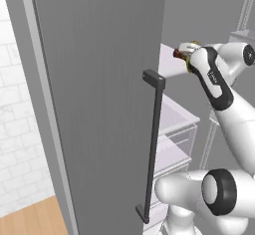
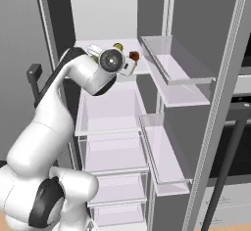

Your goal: Place one cucumber and one chicken drumstick in each tupperware on the nearby counter, to pack two identical lunches.

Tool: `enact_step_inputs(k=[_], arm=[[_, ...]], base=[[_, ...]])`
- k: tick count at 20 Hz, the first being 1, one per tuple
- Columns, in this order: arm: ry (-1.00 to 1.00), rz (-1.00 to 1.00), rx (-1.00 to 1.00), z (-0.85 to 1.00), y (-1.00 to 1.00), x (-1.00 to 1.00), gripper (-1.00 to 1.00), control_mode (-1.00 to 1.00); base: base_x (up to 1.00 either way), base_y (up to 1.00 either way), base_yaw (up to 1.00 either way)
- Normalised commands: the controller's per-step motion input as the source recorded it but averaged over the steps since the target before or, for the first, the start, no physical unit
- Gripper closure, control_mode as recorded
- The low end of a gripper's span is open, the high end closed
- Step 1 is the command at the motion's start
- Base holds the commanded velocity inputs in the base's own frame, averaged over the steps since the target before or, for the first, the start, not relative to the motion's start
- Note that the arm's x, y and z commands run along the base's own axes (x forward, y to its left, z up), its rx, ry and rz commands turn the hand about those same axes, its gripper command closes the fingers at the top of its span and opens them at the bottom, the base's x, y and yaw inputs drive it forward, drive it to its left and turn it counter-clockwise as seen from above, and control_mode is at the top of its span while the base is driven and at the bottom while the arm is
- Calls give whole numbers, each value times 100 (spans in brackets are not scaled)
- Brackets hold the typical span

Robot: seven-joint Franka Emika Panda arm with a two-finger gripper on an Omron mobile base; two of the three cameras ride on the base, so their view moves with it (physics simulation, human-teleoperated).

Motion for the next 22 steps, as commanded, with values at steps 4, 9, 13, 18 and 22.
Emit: enact_step_inputs(k=[4, 9, 13, 18, 22], arm=[[-6, 4, -2, 65, -12, -100, 100, -100], [7, 9, -25, -53, -7, -100, 100, -100], [43, 12, -43, -100, 3, -100, 100, -100], [50, 18, -46, -100, 34, -100, 100, -100], [24, 14, -24, -50, 20, -50, 100, 100]], base=[[0, 0, 0], [0, 0, 0], [0, 0, 0], [0, 0, 0], [-50, 12, 14]])
